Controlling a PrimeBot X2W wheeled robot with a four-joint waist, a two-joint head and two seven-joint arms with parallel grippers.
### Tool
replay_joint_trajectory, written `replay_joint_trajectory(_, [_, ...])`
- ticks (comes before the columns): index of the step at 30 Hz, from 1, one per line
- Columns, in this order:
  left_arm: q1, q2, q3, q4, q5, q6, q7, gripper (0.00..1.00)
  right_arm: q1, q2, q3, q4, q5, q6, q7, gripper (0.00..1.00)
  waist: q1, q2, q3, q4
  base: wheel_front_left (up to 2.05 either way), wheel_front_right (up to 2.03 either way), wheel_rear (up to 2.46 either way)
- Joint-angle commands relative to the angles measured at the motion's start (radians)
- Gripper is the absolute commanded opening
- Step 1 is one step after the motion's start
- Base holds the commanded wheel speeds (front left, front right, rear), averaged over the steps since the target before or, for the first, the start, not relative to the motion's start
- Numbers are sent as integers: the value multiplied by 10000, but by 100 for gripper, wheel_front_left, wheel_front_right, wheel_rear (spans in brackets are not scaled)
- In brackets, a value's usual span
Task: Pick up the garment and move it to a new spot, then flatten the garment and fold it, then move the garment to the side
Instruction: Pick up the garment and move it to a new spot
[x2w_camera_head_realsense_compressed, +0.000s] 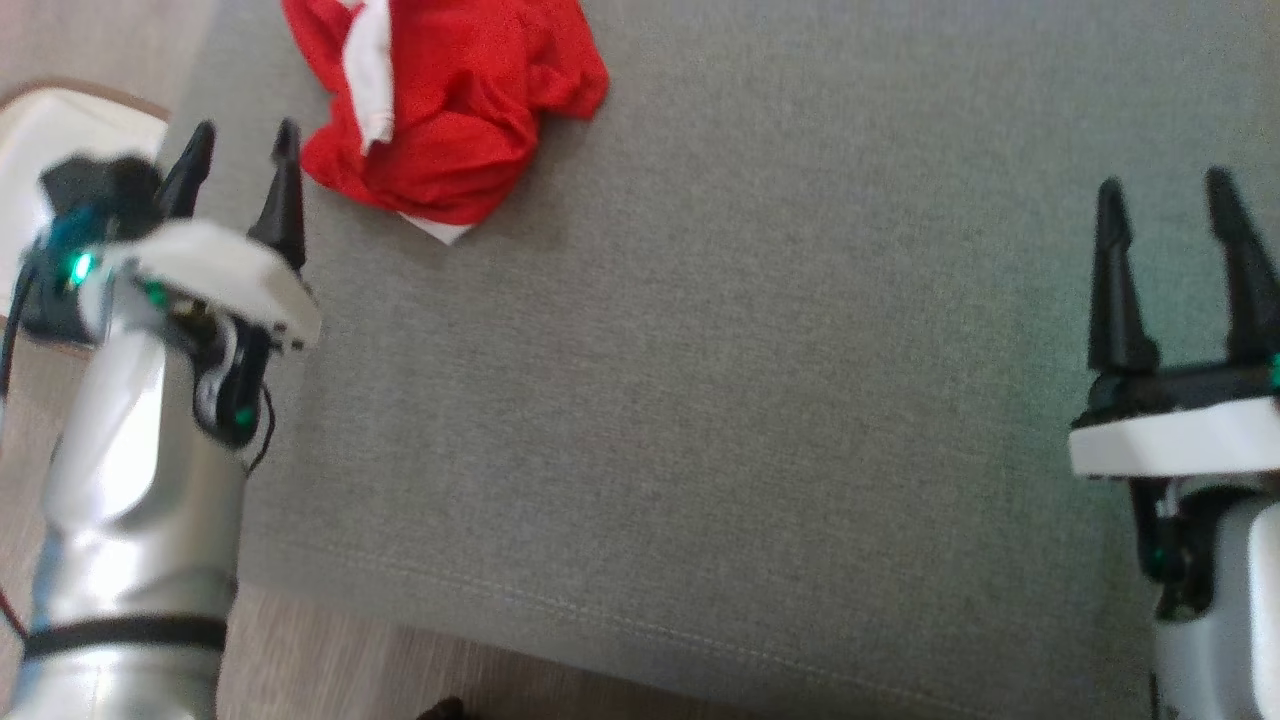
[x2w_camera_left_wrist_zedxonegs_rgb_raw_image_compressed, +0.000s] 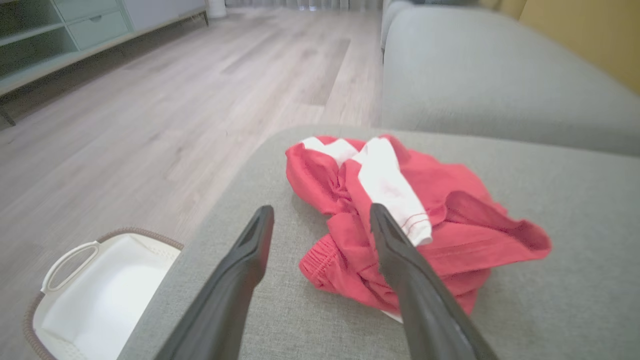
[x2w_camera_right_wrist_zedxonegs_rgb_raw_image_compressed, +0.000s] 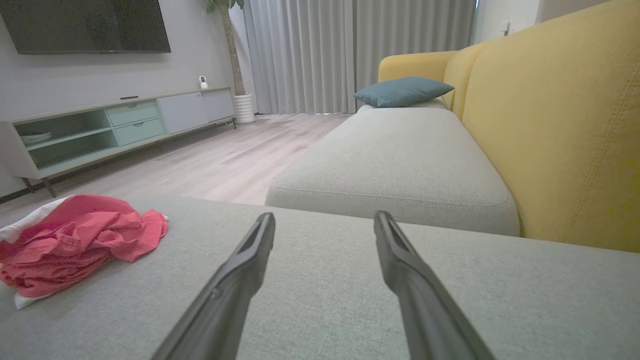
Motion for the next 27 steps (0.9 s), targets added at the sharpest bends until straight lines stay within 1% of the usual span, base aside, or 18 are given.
replay_joint_trajectory(1, [-407, 478, 137, -14, 51, -28, 149, 100, -319, -121, 220, -497, -78, 33, 97, 100, 0, 0, 487, -222, 0, 0, 0])
replay_joint_trajectory(5, [-1539, 739, -368, 1393, -152, -121, 683, 100, -473, -307, 274, -1084, -75, 33, 462, 100, 0, 0, 936, -472, 0, 0, 0])
replay_joint_trajectory(8, [-2213, 859, -664, 2270, -318, -139, 837, 100, -512, -356, 329, -1387, -84, 33, 638, 100, 0, 0, 1203, -673, 0, 0, 0])
replay_joint_trajectory(12, [-2861, 892, -1169, 3220, -767, -144, 1046, 100, -471, -371, 286, -1631, -105, 33, 742, 100, 0, 0, 1465, -894, 0, 0, 0])
replay_joint_trajectory(17, [-3395, 966, -1742, 4065, -1317, -145, 1157, 100, -487, -383, 244, -1774, -117, 33, 777, 100, 0, 0, 1646, -1104, 0, 0, 0])
replay_joint_trajectory(18, [-3450, 983, -1873, 4171, -1438, -146, 1169, 62, -498, -372, 235, -1773, -118, 33, 768, 100, 0, 0, 1649, -1145, 0, 0, 0])
replay_joint_trajectory(19, [-3486, 1019, -2019, 4227, -1544, -146, 1128, 0, -511, -357, 228, -1759, -115, 33, 750, 100, 0, 0, 1636, -1187, 0, 0, 0])
replay_joint_trajectory(23, [-3561, 1260, -2440, 4344, -1938, -146, 615, 0, -540, -251, 240, -1525, -66, 33, 591, 100, 0, 0, 1407, -1340, 0, 0, 0])
replay_joint_trajectory(27, [-3621, 1530, -2602, 4261, -2176, -146, -466, 0, -506, -108, 376, -1048, 25, 33, 301, 100, 0, 0, 873, -1538, 0, 0, 0])
